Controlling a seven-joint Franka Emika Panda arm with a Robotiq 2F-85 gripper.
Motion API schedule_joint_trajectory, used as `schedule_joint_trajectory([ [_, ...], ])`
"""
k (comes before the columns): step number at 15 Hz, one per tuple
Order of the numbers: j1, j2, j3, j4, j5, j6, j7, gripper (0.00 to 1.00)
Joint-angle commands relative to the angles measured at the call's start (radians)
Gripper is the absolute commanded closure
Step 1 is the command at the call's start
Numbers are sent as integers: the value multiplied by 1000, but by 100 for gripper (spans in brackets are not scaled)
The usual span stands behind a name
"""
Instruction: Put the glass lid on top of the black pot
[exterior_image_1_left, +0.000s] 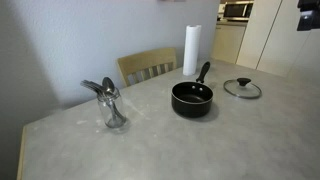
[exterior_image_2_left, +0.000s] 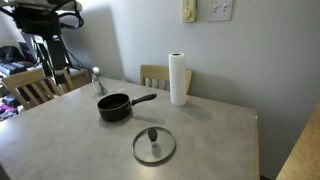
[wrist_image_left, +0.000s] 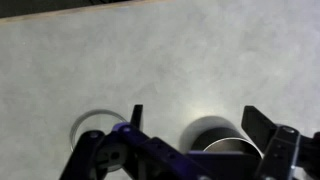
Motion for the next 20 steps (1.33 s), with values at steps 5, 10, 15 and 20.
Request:
schedule_joint_trajectory([
  [5, 2, -1, -11, -4, 21, 9, -97, 0],
  [10, -2, 29, -68, 9, -14, 54, -454, 0],
  [15, -14, 107, -147, 38, -63, 53, -810, 0],
  [20, -35, 106, -138, 18, -84, 55, -841, 0],
])
